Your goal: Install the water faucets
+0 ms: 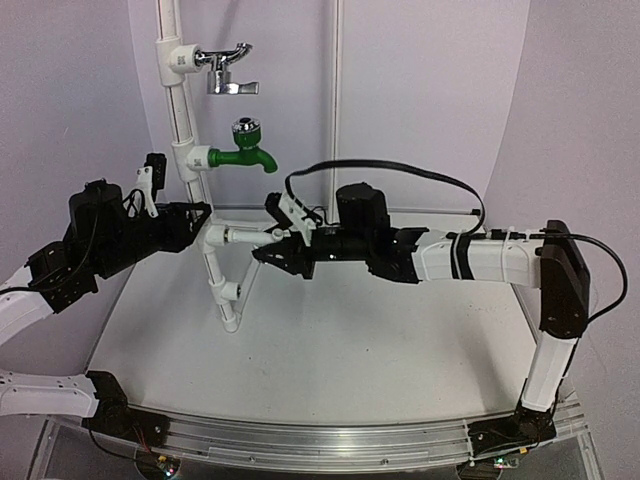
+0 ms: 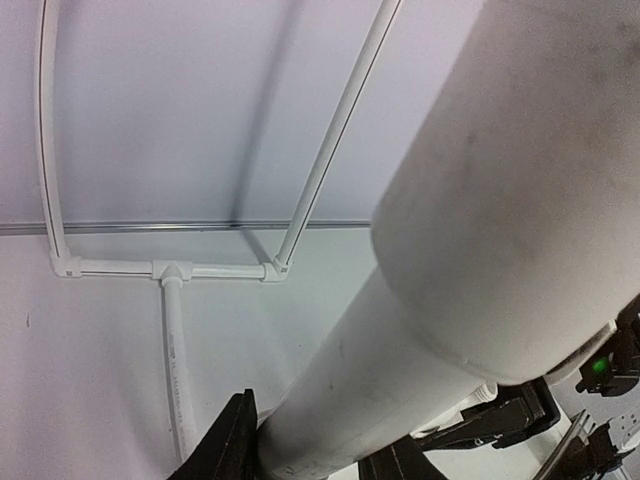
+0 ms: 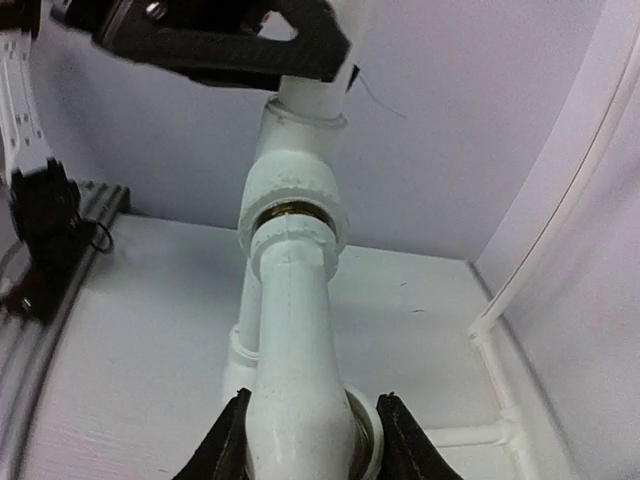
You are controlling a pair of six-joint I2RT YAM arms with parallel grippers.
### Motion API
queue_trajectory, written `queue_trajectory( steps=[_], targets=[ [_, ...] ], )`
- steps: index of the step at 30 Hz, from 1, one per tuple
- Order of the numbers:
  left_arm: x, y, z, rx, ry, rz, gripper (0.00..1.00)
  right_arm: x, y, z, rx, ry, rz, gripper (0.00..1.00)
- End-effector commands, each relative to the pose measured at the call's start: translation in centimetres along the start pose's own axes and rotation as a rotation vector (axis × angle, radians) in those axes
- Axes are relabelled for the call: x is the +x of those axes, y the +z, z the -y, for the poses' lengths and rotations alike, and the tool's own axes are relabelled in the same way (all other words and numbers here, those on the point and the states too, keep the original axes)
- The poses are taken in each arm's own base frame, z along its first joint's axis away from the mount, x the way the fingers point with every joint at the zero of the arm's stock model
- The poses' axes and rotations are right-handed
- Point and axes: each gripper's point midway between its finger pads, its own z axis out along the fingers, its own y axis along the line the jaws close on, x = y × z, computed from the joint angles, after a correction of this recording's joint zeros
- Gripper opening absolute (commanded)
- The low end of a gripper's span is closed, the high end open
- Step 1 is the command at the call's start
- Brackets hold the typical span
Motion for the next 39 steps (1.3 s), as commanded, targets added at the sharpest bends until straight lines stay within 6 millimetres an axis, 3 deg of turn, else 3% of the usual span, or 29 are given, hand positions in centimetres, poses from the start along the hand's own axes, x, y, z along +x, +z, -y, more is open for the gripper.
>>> queue_trajectory(
  steps=[1,4,6,9,12,15,19,24,27,32,35,39],
  targets=[
    [3.9,0.5,1.2,0.064,-0.131,-0.163,0.0,-6.1,0.3,-1.2,-0.195,0.821,0.182,0.05],
    [3.9,0.6,1.2,0.063,-0.128,-0.164,0.0,-7.0,0.5,-0.7,-0.286,1.171,0.247,0.08],
    [3.7,0.7,1.3,0.064,-0.128,-0.162,0.0,-8.3,0.1,-0.7,-0.386,1.302,0.306,0.2],
    [3.6,0.7,1.3,0.065,-0.128,-0.161,0.0,-9.4,-0.6,-0.4,-0.48,1.433,0.368,0.33],
    [3.5,0.7,1.3,0.064,-0.128,-0.159,0.0,-9.8,-1.5,-0.7,-0.507,1.385,0.393,0.53],
    [3.5,0.7,1.4,0.067,-0.127,-0.158,0.0,-8.9,-3.1,-0.9,-0.413,1.178,0.391,0.67],
    [3.5,0.5,1.4,0.072,-0.124,-0.157,0.0,-4.4,-4.5,-0.6,-0.147,0.848,0.23,0.87],
    [3.4,0.3,1.4,0.073,-0.127,-0.151,0.0,0.1,-5.8,0.6,0.078,0.392,-0.071,0.91],
    [3.4,0.3,1.4,0.073,-0.127,-0.152,0.0,0.0,-7.1,1.2,0.132,0.065,-0.141,0.9],
    [3.5,0.5,1.4,0.073,-0.124,-0.159,0.0,-3.5,-8.7,0.5,0.113,-0.415,-0.113,0.93],
    [3.5,0.7,1.4,0.073,-0.123,-0.162,0.0,-4.8,-8.6,0.7,0.11,-0.604,-0.102,0.94],
    [3.6,0.7,1.4,0.072,-0.122,-0.164,0.0,-4.3,-7.2,0.1,0.088,-0.826,-0.132,0.94]
  ],
)
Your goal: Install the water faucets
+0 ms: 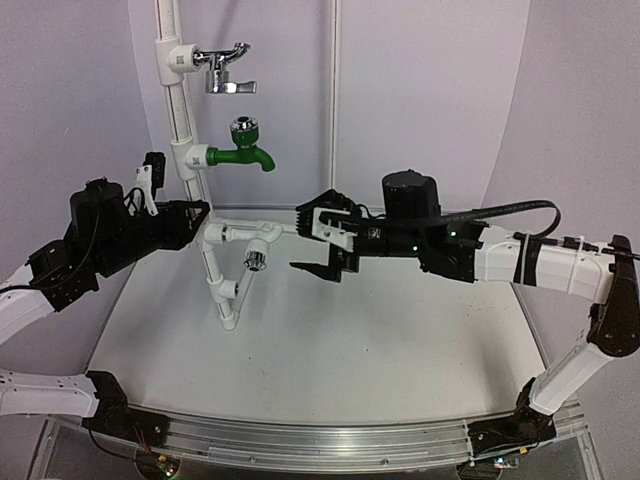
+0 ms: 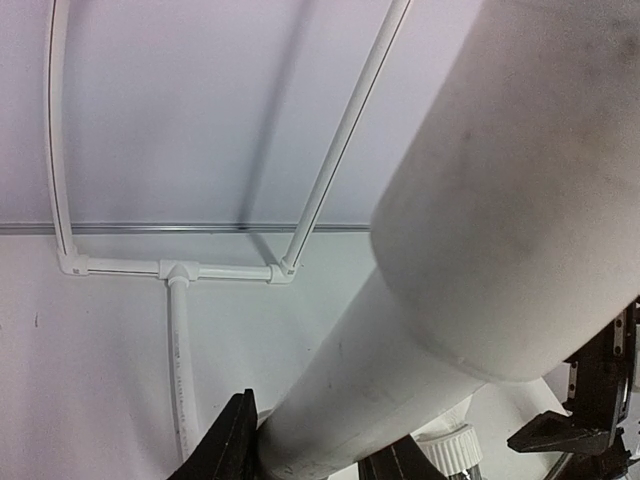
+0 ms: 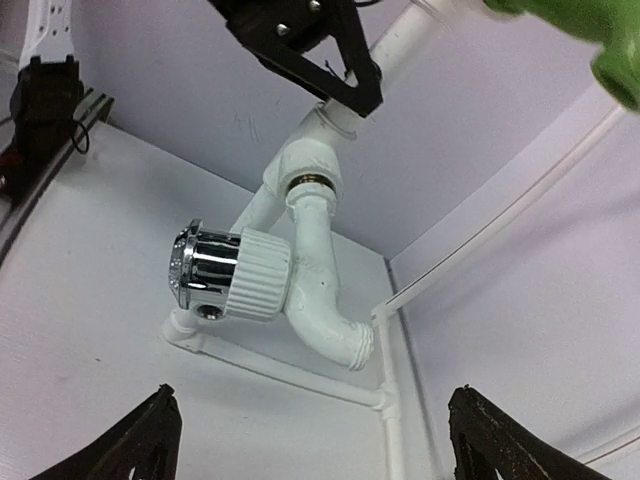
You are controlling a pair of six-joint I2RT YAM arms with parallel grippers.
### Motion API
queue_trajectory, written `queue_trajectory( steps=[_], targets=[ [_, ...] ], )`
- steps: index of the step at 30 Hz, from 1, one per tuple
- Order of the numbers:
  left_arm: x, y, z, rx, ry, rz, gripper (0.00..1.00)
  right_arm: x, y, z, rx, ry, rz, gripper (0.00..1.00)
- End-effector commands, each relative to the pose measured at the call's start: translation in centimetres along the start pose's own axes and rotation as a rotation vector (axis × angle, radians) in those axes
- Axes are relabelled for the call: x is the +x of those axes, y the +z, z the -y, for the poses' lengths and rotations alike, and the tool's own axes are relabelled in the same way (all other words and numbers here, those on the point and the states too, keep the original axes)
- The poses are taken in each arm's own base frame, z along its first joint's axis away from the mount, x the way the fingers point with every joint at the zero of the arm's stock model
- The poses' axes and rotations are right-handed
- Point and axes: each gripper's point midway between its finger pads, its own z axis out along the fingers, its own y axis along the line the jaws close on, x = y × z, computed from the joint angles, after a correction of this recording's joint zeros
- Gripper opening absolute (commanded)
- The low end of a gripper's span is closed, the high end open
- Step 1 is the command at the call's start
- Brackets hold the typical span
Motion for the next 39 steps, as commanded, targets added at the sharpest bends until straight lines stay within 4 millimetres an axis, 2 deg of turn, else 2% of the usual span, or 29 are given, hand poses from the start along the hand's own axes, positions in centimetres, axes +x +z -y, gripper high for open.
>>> queue_trajectory(
  steps=[1,5,10,13,18,22,24,27,30,33,35,36,39],
  targets=[
    [3.8,0.4,2.0,0.099,-0.119,-0.172,0.0,-1.4,0.8,0.8,0.03,-0.42,-0.016,0.94],
    [3.7,0.5,2.0,0.1,-0.118,-0.173,0.0,-1.9,2.7,1.7,0.123,-0.529,-0.007,0.93],
    [3.6,0.6,2.2,0.105,-0.115,-0.175,0.0,-2.6,4.7,2.0,0.149,-0.517,0.015,0.89],
    [3.6,0.6,2.2,0.105,-0.115,-0.174,0.0,-2.6,5.6,2.3,0.158,-0.473,0.021,0.82],
    [3.7,0.6,2.3,0.107,-0.114,-0.177,0.0,-2.7,6.4,2.2,0.167,-0.323,0.04,0.58],
    [3.7,0.6,2.3,0.108,-0.113,-0.177,0.0,-2.8,6.4,1.9,0.147,-0.086,0.07,0.36],
    [3.7,0.5,2.3,0.109,-0.113,-0.177,0.0,-2.6,6.6,1.4,0.126,0.056,0.084,0.3],
    [3.8,0.5,2.3,0.112,-0.115,-0.178,0.0,-1.9,7.0,1.0,0.092,0.378,0.102,0.23],
    [3.7,0.2,2.3,0.115,-0.117,-0.173,0.0,-0.8,7.1,1.7,0.035,0.831,0.147,0.15],
    [3.7,0.1,2.2,0.115,-0.117,-0.171,0.0,1.2,7.2,3.2,-0.053,1.352,0.189,0.12],
    [3.7,0.1,2.2,0.113,-0.118,-0.171,0.0,1.4,7.0,4.1,-0.144,1.59,0.267,0.2],
    [3.7,0.1,2.2,0.114,-0.118,-0.171,0.0,1.1,6.8,4.5,-0.192,1.706,0.322,0.3],
    [3.7,0.2,2.2,0.112,-0.118,-0.17,0.0,1.3,6.4,5.0,-0.303,1.957,0.436,0.41]
  ],
)
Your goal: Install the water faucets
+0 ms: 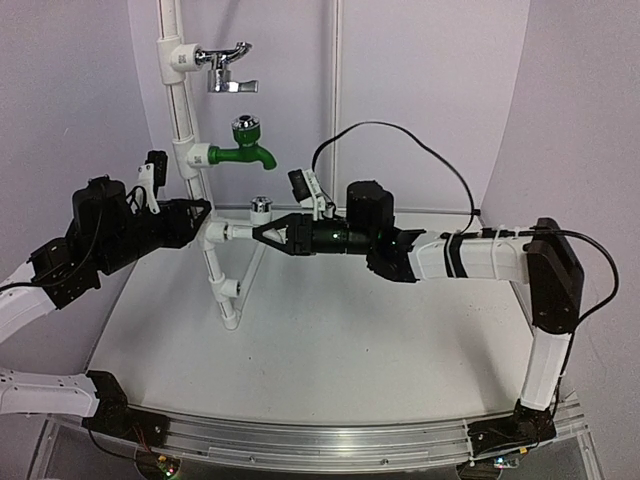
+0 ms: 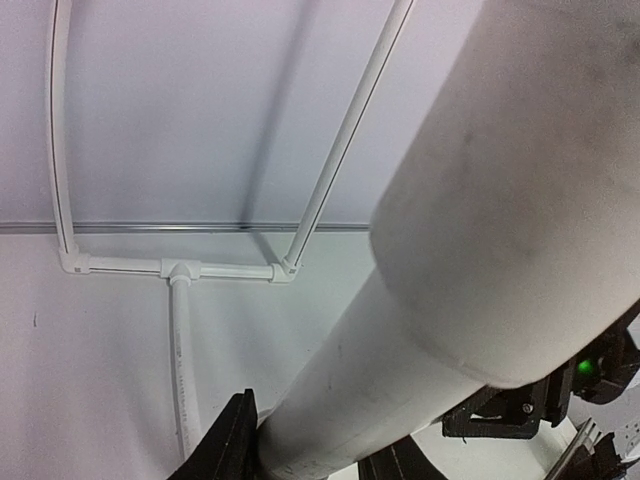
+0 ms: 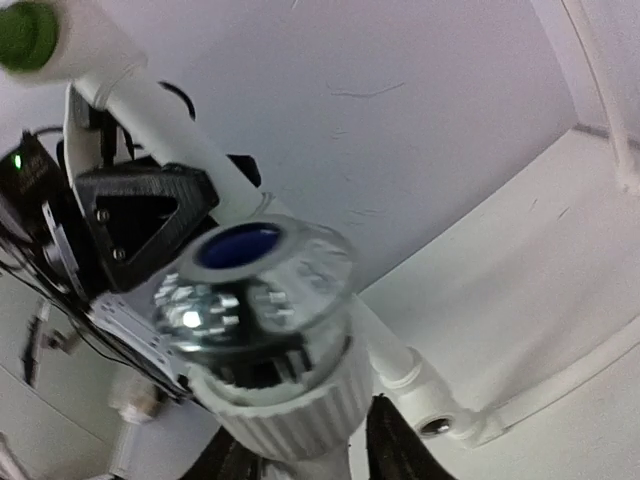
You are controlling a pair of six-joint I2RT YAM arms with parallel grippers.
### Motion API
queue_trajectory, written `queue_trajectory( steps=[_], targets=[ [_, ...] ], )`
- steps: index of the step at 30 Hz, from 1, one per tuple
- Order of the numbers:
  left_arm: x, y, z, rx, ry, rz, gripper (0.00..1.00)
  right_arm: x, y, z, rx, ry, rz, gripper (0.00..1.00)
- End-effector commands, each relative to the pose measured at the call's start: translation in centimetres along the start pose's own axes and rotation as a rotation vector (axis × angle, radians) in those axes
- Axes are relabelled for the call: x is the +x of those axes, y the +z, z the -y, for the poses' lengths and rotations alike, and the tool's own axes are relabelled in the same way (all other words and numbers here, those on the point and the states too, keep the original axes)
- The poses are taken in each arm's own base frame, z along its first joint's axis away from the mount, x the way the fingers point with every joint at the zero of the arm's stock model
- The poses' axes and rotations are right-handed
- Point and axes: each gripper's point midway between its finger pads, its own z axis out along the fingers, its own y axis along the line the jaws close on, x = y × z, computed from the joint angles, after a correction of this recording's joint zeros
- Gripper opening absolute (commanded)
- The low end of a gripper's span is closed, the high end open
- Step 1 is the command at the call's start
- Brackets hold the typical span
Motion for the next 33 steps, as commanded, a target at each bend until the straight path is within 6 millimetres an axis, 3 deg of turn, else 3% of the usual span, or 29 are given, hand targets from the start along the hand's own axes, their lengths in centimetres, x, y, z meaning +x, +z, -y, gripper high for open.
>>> queue_trajectory(
  steps=[1,5,10,13,17,19,22,27,33],
  targets=[
    [3.8,0.0,2.0,0.107,-0.113,-0.167,0.0,-4.1,-1.4,1.1,-0.199,0.655,0.186,0.45],
    [3.8,-0.1,2.0,0.108,-0.109,-0.165,0.0,-3.7,-2.7,1.2,-0.26,0.681,0.223,0.59],
    [3.7,-0.3,2.1,0.115,-0.109,-0.161,0.0,-2.6,-4.5,-0.9,-0.218,0.303,0.175,0.7],
    [3.6,-0.5,2.1,0.117,-0.108,-0.159,0.0,-1.6,-5.1,-1.2,-0.117,0.051,0.1,0.74],
    [3.6,-0.5,2.1,0.119,-0.109,-0.159,0.0,-0.8,-6.4,0.6,0.115,-0.325,-0.021,0.76],
    [3.6,-0.5,2.1,0.119,-0.109,-0.16,0.0,-1.2,-7.3,0.2,0.155,-0.523,-0.048,0.78],
    [3.7,-0.4,2.1,0.118,-0.108,-0.163,0.0,-1.1,-8.3,-2.0,0.132,-0.881,-0.062,0.83],
    [4.0,-0.1,2.0,0.113,-0.107,-0.173,0.0,0.4,-8.0,-5.2,0.071,-1.532,-0.089,0.9],
    [3.9,0.0,2.1,0.11,-0.108,-0.172,0.0,0.8,-6.2,-4.6,0.042,-2.0,-0.12,0.92]
  ],
)
